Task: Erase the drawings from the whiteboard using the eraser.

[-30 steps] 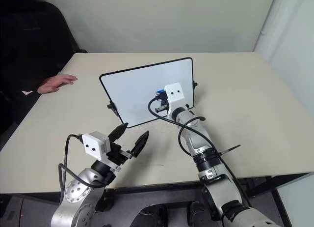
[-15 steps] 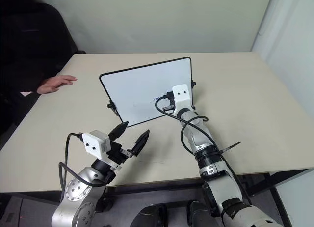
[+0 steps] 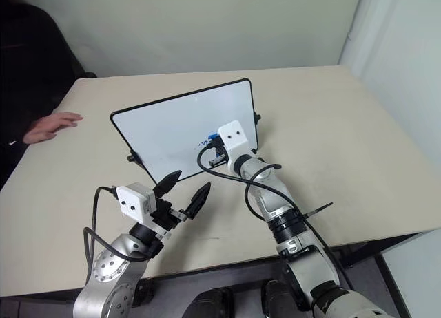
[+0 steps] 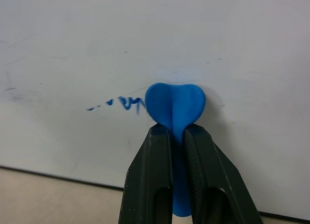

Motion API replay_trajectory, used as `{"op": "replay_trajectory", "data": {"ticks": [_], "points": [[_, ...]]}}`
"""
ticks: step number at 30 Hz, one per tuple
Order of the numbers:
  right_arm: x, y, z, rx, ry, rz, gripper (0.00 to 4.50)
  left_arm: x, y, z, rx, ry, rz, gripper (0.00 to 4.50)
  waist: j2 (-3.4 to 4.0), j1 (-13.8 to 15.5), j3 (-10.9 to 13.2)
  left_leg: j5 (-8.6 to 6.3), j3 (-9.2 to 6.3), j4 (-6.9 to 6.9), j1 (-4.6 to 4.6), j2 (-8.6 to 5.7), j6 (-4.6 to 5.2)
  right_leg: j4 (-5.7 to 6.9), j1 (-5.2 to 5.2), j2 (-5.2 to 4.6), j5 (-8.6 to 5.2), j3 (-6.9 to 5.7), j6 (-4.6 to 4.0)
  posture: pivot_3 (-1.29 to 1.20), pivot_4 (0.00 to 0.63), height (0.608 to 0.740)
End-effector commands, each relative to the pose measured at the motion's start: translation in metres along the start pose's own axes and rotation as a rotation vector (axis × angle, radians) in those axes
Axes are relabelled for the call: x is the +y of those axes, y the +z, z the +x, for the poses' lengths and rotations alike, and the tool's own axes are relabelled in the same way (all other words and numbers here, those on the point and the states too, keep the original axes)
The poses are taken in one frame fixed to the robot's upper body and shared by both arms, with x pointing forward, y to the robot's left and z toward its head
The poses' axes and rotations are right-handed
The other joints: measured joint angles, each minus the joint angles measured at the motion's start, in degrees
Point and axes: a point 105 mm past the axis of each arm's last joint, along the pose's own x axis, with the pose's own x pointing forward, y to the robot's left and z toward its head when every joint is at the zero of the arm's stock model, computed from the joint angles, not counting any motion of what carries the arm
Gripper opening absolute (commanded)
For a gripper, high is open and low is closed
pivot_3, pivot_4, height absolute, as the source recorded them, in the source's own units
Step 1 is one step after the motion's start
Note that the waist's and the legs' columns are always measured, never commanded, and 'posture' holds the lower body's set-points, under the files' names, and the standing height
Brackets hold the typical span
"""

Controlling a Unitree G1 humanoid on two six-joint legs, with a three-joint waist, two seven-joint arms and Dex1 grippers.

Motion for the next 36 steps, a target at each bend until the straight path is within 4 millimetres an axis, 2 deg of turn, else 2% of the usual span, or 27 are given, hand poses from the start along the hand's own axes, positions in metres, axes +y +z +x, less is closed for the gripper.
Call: {"op": "replay_trajectory", "data": {"ticks": [1, 8, 11, 19, 29, 33, 36], "points": [[0.041, 0.013, 0.005, -0.023, 0.153, -0.01, 0.13, -0.004, 0.009, 0.0, -0.035, -0.015, 0.006, 4.5, 0.0, -0.05, 0.0, -0.04, 0.01, -0.02, 0.04, 0.03, -0.03, 0.0, 0.0, 0.01, -0.04, -0.02, -0.04, 0.0, 0.15, 0.74], [0.054, 0.022, 0.005, -0.058, 0.212, -0.042, 0.13, -0.004, 0.009, 0.001, -0.036, -0.014, 0.006, 4.5, 0.0, 0.2, 0.0, -0.18, 0.01, -0.01, 0.03, 0.14, 0.02, 0.01, 0.0, 0.08, -0.23, -0.11, -0.26, 0.0, 0.15, 0.74], [0.053, 0.023, 0.007, -0.06, 0.198, -0.047, 0.13, -0.004, 0.009, 0.0, -0.035, -0.013, 0.006, 4.5, 0.0, 0.4, 0.0, -0.24, 0.01, 0.1, -0.02, 0.14, 0.08, 0.0, 0.01, 0.07, -0.23, -0.11, -0.27, 0.0, 0.15, 0.74], [0.021, 0.033, 0.006, -0.109, 0.072, 0.033, 0.13, -0.005, 0.01, 0.0, -0.038, -0.014, 0.004, 4.5, -0.01, 0.8, 0.0, -0.27, 0.01, 0.33, -0.08, 0.14, 0.13, 0.05, 0.02, 0.07, -0.16, -0.11, -0.34, 0.0, 0.15, 0.74], [-0.011, 0.024, 0.007, -0.066, -0.06, 0.084, 0.13, -0.006, 0.011, 0.001, -0.043, -0.024, 0.003, 4.5, -0.02, 0.89, 0.0, -0.35, 0.0, 0.41, -0.07, 0.14, -0.02, 0.06, 0.03, 0.07, 0.04, -0.1, -0.5, 0.0, 0.15, 0.74], [-0.014, 0.018, 0.009, -0.036, -0.072, 0.084, 0.13, -0.007, 0.011, 0.001, -0.043, -0.027, 0.003, 4.5, -0.02, 0.98, 0.0, -0.58, 0.0, 0.41, -0.07, 0.14, -0.45, 0.05, 0.04, 0.07, 0.05, -0.08, -0.51, 0.0, 0.15, 0.74], [-0.004, 0.015, 0.01, -0.021, -0.024, 0.081, 0.13, -0.007, 0.011, 0.001, -0.043, -0.027, 0.003, 4.5, -0.02, 0.98, 0.0, -0.58, 0.01, 0.44, -0.07, 0.14, -0.47, 0.03, 0.05, 0.07, 0.05, -0.06, -0.51, 0.0, 0.15, 0.74]]}}
